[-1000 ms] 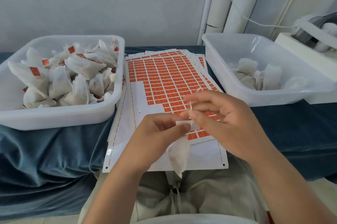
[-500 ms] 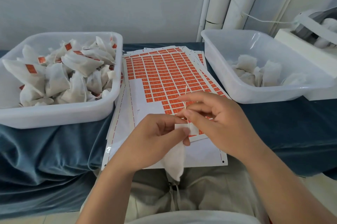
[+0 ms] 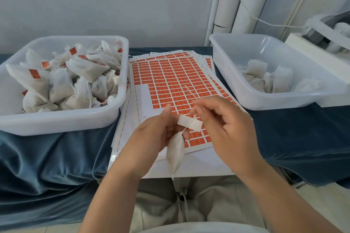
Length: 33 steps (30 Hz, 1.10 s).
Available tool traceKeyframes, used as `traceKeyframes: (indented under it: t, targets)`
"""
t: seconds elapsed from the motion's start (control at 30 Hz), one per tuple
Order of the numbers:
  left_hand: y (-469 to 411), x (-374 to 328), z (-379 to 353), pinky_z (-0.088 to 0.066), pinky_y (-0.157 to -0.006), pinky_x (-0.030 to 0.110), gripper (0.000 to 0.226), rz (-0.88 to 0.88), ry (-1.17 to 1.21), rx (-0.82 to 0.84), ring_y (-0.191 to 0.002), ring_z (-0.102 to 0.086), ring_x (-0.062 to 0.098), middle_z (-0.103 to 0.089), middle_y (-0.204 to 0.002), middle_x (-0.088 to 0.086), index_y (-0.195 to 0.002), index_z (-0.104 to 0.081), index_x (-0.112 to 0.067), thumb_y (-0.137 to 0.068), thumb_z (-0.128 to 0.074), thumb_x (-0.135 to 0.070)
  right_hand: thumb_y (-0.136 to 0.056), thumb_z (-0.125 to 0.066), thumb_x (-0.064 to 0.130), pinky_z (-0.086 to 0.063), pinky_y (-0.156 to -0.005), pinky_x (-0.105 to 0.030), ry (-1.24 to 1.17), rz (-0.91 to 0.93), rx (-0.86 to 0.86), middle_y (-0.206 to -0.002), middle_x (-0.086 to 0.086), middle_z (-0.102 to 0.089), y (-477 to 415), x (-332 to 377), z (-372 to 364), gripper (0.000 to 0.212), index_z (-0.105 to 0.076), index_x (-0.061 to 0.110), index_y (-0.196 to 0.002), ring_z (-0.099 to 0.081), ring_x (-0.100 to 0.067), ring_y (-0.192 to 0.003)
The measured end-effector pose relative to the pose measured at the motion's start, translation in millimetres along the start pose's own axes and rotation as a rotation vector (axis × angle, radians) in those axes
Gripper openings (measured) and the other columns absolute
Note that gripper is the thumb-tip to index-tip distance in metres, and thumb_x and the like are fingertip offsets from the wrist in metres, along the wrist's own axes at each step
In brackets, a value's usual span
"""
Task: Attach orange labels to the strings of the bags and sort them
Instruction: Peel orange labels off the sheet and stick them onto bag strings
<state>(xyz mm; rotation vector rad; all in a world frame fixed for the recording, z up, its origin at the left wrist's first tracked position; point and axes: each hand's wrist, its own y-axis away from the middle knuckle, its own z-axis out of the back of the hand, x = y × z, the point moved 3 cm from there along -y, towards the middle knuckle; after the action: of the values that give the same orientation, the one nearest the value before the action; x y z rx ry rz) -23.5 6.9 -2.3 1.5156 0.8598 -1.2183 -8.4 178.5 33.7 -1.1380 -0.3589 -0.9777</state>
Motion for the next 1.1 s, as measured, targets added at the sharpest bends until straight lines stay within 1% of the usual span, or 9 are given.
traceKeyframes:
  t: [0.1,0.33,0.6,0.7,0.77,0.83,0.93,1.0,1.1]
  targets:
    - [1.3,3.7,5.0,-0.057,-0.070,0.028,0.045,-0.003,0.333,0.059,-0.069,-0.067,0.017,-0.072,-0.082,0.011,-0.102,-0.077,-0.010,-0.112,-0.042,-0.037,-0.103,-0.057,0.033,-0.055,-0.077,-0.010,-0.127,-0.089,0.013,-0.101,0.020,-0.074,-1.3,-0.1,-1.5,0.016,-0.068,0.032,-0.115,-0.072,-0.002,-0.100]
    - [-2.2,12.6,-1.9,-0.058,-0.065,0.023,0.017,0.132,0.618,0.281,-0.063,-0.064,0.011,-0.069,-0.078,0.005,-0.099,-0.081,-0.009,-0.095,-0.072,-0.023,-0.105,-0.059,0.023,-0.056,-0.080,-0.013,-0.252,-0.148,0.025,-0.101,0.017,-0.075,-1.6,0.0,-0.5,0.016,-0.068,0.034,-0.113,-0.073,-0.007,-0.099]
    - [-3.7,14.8,-3.6,-0.054,-0.058,0.020,0.053,0.092,0.552,0.267,-0.053,-0.061,0.008,-0.067,-0.065,0.001,-0.093,-0.082,-0.012,-0.054,-0.104,-0.042,-0.102,-0.061,0.029,-0.058,-0.087,-0.017,-0.248,-0.141,0.070,-0.105,0.020,-0.076,-1.8,1.3,-3.3,0.017,-0.066,0.038,-0.115,-0.073,-0.006,-0.106]
    - [-2.9,12.2,-3.2,-0.052,-0.061,0.021,0.054,0.063,0.450,0.198,-0.058,-0.061,0.010,-0.068,-0.069,0.001,-0.094,-0.083,-0.015,-0.056,-0.101,-0.049,-0.100,-0.061,0.035,-0.059,-0.090,-0.022,-0.259,-0.184,0.093,-0.105,0.020,-0.076,-1.9,-0.8,-3.4,0.017,-0.065,0.040,-0.116,-0.072,-0.006,-0.109]
    - [-0.6,9.7,-3.2,-0.053,-0.063,0.020,0.038,0.019,0.359,0.184,-0.063,-0.065,0.009,-0.071,-0.073,0.000,-0.080,-0.083,-0.018,-0.065,-0.094,-0.052,-0.100,-0.061,0.035,-0.059,-0.090,-0.021,-0.254,-0.188,0.098,-0.105,0.019,-0.077,-2.4,-0.6,-2.6,0.018,-0.064,0.040,-0.117,-0.072,-0.006,-0.109]
    - [1.5,7.3,-3.3,-0.055,-0.072,0.019,0.034,-0.033,0.266,0.172,-0.083,-0.075,0.011,-0.079,-0.090,0.000,-0.069,-0.078,-0.019,-0.076,-0.089,-0.050,-0.099,-0.061,0.037,-0.059,-0.091,-0.021,-0.248,-0.202,0.101,-0.105,0.019,-0.077,-3.0,-0.5,-2.5,0.019,-0.063,0.042,-0.117,-0.073,-0.006,-0.109]
    - [4.0,3.5,-4.1,-0.054,-0.088,0.027,0.040,-0.120,0.079,0.114,-0.112,-0.073,0.012,-0.080,-0.111,0.000,-0.065,-0.073,-0.021,-0.082,-0.074,-0.056,-0.101,-0.063,0.036,-0.059,-0.092,-0.023,-0.251,-0.249,0.111,-0.106,0.019,-0.078,-2.8,-3.3,-3.5,0.019,-0.063,0.042,-0.119,-0.072,-0.005,-0.109]
    - [5.8,0.6,-5.6,-0.053,-0.089,0.025,0.041,-0.184,-0.050,0.049,-0.111,-0.072,0.006,-0.080,-0.105,-0.007,-0.063,-0.071,-0.025,-0.085,-0.065,-0.060,-0.103,-0.065,0.030,-0.060,-0.090,-0.022,-0.275,-0.271,0.107,-0.105,0.018,-0.078,-2.9,-5.0,-3.9,0.019,-0.065,0.039,-0.120,-0.073,-0.005,-0.107]
    - [10.7,-6.9,-12.8,-0.051,-0.068,0.008,0.038,-0.285,-0.169,-0.035,-0.084,-0.073,-0.003,-0.076,-0.080,-0.018,-0.062,-0.068,-0.037,-0.088,-0.053,-0.060,-0.103,-0.066,0.028,-0.058,-0.082,-0.015,-0.359,-0.330,0.098,-0.105,0.017,-0.079,-3.5,-6.4,-3.1,0.021,-0.067,0.040,-0.119,-0.075,-0.006,-0.100]
